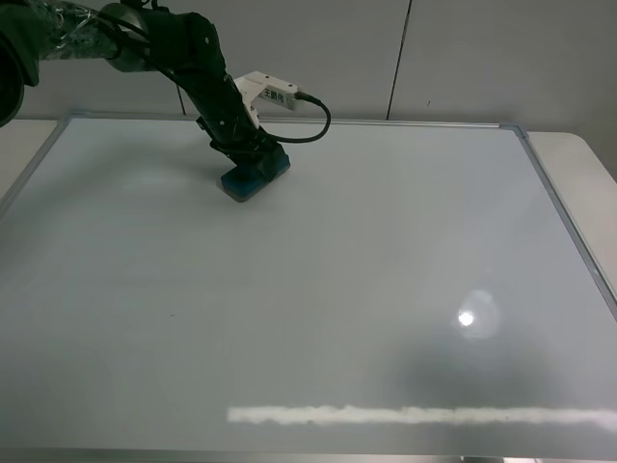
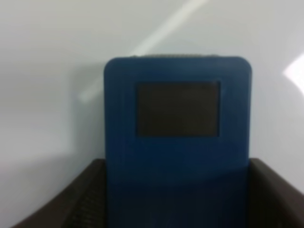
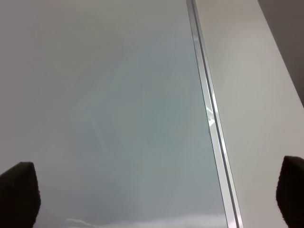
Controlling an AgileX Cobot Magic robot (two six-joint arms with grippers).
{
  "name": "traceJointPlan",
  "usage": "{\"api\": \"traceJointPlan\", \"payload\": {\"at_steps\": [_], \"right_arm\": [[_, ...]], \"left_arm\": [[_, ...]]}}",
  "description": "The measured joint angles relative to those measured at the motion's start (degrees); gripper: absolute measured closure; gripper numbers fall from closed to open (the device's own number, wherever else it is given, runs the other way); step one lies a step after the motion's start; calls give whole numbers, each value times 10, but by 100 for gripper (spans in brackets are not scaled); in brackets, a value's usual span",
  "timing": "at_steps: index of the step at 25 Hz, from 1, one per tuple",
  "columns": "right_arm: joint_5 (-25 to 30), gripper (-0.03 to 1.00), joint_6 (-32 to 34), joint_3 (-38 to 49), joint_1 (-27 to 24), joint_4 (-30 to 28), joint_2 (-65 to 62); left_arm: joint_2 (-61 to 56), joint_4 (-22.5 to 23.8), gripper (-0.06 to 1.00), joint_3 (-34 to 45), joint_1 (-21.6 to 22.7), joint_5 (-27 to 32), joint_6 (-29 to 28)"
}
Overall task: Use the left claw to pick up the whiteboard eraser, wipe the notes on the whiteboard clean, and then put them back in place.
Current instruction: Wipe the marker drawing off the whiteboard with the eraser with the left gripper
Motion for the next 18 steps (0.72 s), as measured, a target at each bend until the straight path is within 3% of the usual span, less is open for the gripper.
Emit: {"api": "traceJointPlan", "payload": {"at_steps": [7,18], "right_arm": [[0,-3,0,0,0,0,0],[0,-3,0,0,0,0,0]], "left_arm": [[3,-21,39,0,27,-4,-1],[7,-28,39,-1,169,-48,10]]}}
